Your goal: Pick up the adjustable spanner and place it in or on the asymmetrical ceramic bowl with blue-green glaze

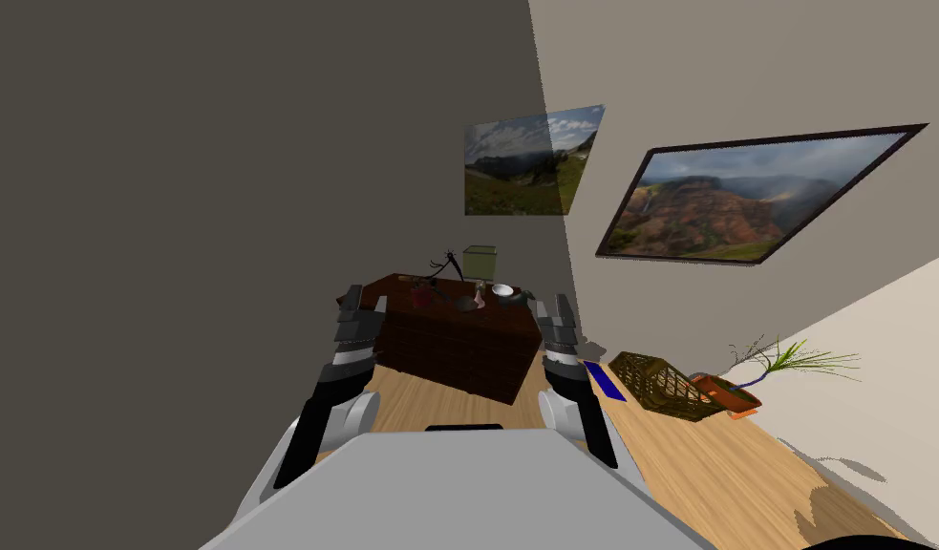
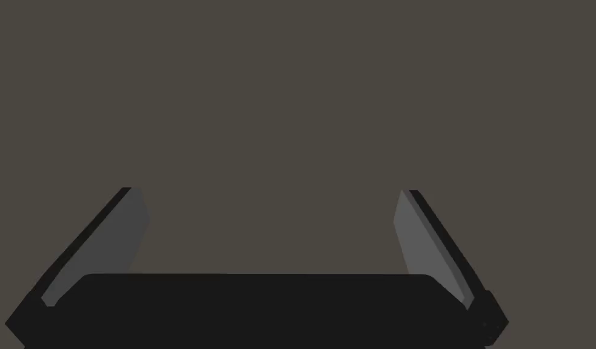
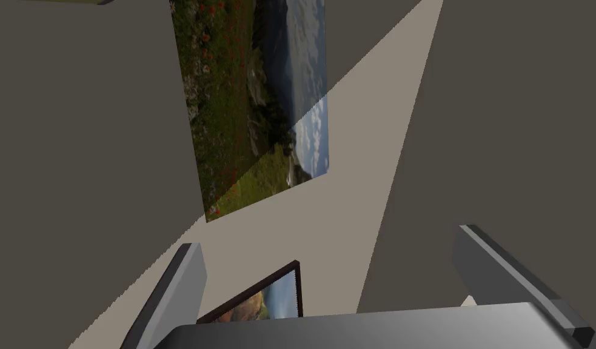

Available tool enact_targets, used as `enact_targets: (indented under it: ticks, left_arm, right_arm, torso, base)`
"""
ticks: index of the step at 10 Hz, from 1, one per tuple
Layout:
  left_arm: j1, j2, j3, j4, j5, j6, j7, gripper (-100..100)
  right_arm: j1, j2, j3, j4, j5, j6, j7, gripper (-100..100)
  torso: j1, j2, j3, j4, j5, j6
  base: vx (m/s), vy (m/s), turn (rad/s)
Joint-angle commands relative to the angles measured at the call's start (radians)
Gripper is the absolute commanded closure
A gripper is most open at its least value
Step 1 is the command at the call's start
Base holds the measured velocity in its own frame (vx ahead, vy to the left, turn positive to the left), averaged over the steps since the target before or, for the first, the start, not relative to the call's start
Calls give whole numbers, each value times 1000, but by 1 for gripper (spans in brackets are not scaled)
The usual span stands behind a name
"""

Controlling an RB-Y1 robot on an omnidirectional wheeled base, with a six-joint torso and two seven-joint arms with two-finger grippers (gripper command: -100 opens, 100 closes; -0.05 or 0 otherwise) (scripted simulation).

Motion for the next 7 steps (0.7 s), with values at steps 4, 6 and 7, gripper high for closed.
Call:
enact_targets:
  ticks: [4,6,7]
  left_arm:
    - [0,0,0,0,0,0,0,0]
    - [0,0,0,0,0,0,0,0]
    - [0,0,0,0,0,0,0,0]
  right_arm:
    - [23,-92,53,-51,28,-61,-41,-100]
    - [32,-135,80,-59,48,-94,-62,-100]
    - [36,-161,94,-58,60,-111,-72,-100]
  torso:
    - [2,5,3,1,0,0]
    - [3,3,2,1,1,0]
    - [4,3,2,1,1,0]
  base:
    - [-62,23,-115]
    - [-41,45,-87]
    - [-39,60,-75]
